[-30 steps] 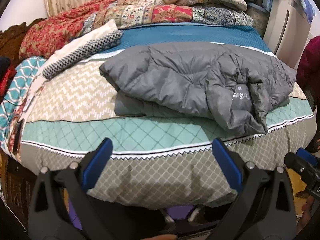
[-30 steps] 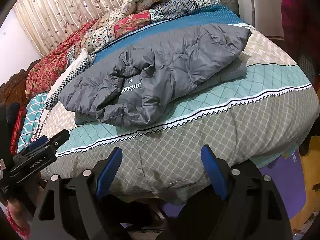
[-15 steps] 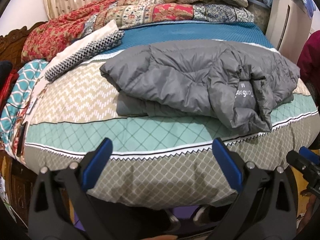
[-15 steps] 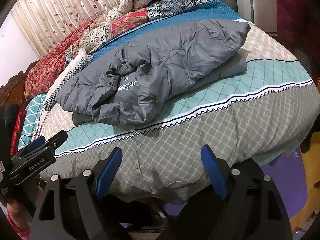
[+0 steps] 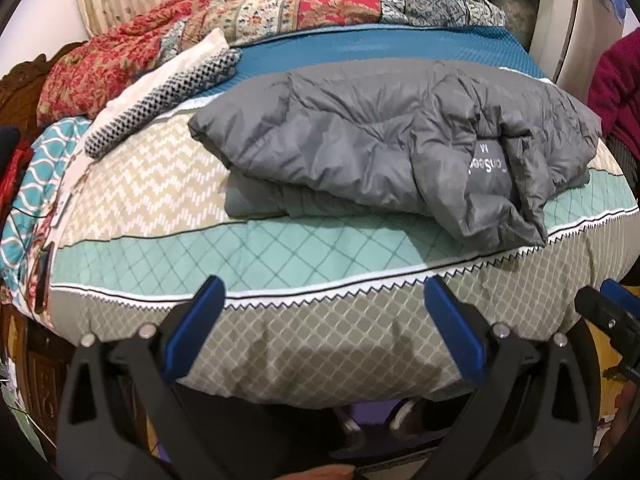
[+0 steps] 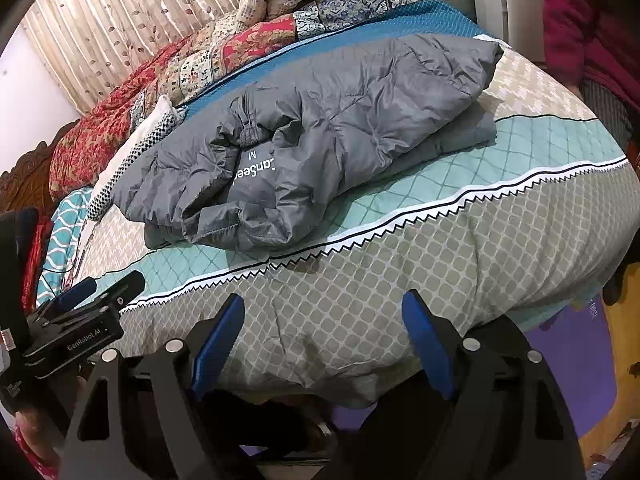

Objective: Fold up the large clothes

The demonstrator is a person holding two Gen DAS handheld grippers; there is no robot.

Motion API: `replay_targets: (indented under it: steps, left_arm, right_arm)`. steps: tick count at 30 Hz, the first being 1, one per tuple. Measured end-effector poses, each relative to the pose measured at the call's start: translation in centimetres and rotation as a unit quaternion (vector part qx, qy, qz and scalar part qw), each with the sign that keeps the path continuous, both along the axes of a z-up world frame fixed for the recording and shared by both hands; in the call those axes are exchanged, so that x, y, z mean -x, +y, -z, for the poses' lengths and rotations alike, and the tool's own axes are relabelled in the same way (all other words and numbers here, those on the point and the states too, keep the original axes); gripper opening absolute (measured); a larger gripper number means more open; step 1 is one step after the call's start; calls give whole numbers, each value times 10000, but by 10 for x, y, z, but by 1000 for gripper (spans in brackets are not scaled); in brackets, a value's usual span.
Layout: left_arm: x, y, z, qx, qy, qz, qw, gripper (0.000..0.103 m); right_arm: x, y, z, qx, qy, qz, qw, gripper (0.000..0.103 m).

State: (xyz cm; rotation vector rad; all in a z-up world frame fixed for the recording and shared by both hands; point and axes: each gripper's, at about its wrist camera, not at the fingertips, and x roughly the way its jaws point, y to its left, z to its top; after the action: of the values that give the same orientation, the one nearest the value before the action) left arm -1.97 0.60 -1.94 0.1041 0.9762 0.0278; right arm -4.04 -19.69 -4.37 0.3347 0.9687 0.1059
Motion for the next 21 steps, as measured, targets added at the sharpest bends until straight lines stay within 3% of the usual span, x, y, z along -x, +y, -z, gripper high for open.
replay_targets:
  steps: [21]
  left_arm:
    - [-3, 2, 16, 177, 440, 12, 9989, 96]
  right_arm:
    - [-5, 5, 9, -44, 133, -57, 9999, 76]
